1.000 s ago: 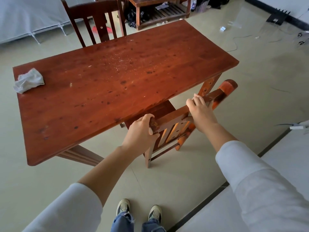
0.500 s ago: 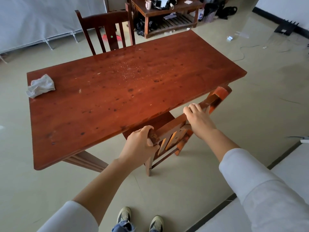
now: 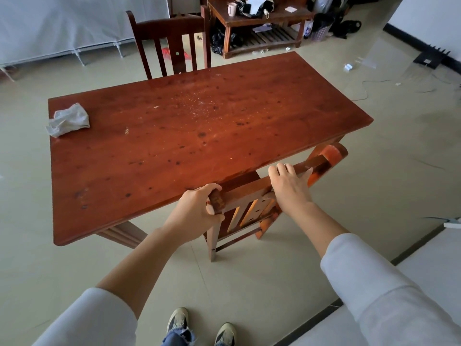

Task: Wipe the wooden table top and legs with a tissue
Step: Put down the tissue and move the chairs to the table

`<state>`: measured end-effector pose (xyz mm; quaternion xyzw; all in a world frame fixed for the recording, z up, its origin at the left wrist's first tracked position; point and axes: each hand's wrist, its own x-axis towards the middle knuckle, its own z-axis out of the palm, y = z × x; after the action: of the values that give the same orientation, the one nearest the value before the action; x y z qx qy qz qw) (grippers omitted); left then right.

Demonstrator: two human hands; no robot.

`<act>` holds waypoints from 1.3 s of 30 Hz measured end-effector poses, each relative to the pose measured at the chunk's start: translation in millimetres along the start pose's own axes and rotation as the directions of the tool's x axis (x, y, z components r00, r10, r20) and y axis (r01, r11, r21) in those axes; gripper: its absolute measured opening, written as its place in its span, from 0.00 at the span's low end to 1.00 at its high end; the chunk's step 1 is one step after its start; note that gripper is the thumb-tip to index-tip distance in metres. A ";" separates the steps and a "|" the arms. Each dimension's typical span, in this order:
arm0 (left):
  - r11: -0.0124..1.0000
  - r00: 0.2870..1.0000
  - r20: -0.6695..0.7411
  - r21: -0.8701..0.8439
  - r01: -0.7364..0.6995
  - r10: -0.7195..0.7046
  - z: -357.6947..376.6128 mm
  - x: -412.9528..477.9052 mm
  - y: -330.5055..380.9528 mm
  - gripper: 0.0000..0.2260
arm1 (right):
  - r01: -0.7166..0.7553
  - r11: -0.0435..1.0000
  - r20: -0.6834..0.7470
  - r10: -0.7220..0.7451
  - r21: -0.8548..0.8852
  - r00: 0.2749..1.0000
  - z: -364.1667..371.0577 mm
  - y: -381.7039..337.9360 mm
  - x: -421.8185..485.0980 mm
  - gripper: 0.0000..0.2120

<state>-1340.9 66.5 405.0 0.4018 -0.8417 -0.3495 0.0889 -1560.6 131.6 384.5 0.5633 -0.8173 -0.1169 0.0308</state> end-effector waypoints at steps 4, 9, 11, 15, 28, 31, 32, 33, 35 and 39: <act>1.000 1.000 -0.001 -0.015 -0.009 0.009 -4.9 4.0 0.6 0.27 | -0.008 0.999 0.026 0.007 0.037 1.000 -4.4 -1.6 1.9 0.25; 0.999 1.000 -0.016 -0.034 0.005 -0.005 -4.3 1.9 -1.1 0.27 | -0.001 0.990 0.087 -0.011 0.138 0.996 -11.4 -4.0 -1.6 0.25; 0.999 1.000 -0.025 -0.032 0.005 -0.006 -1.7 1.1 -2.1 0.27 | 0.005 0.977 0.097 -0.027 0.213 0.995 -12.2 0.0 -2.1 0.27; 0.998 0.999 -0.046 -0.070 -0.004 0.001 2.4 -2.3 -4.9 0.27 | -0.006 0.923 0.121 -0.044 0.386 0.992 -21.1 4.6 -6.1 0.32; 0.982 0.963 -0.212 -0.128 0.139 -0.164 -54.8 -11.8 -73.4 0.24 | 0.146 0.716 -0.041 -0.162 0.683 0.986 -79.8 -78.3 36.1 0.21; 0.959 0.923 -0.266 -0.117 0.257 -0.280 -89.6 -10.7 -125.8 0.22 | 0.169 0.721 -0.021 -0.209 0.672 0.978 -94.4 -126.9 64.0 0.22; 0.950 0.909 -0.277 -0.114 0.290 -0.311 -101.1 -10.5 -145.9 0.21 | 0.177 0.727 -0.011 -0.227 0.664 0.974 -98.0 -145.7 74.3 0.22; 0.941 0.898 -0.281 -0.110 0.320 -0.338 -112.4 -10.4 -166.4 0.21 | 0.187 0.733 -0.003 -0.244 0.655 0.970 -100.9 -166.0 84.5 0.22; 0.923 0.882 -0.274 -0.105 0.369 -0.384 -133.3 -10.1 -208.3 0.20 | 0.201 0.740 0.008 -0.268 0.642 0.963 -103.8 -210.3 104.1 0.22; 0.881 0.846 -0.247 -0.146 0.449 -0.472 -166.0 -7.6 -289.6 0.19 | 0.198 0.768 0.098 -0.321 0.609 0.942 -98.6 -304.7 139.5 0.21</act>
<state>-1086.5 -139.0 337.7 0.6326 -0.6847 -0.3358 0.1350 -1315.0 -116.4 400.0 0.6381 -0.7256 0.0851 -0.2433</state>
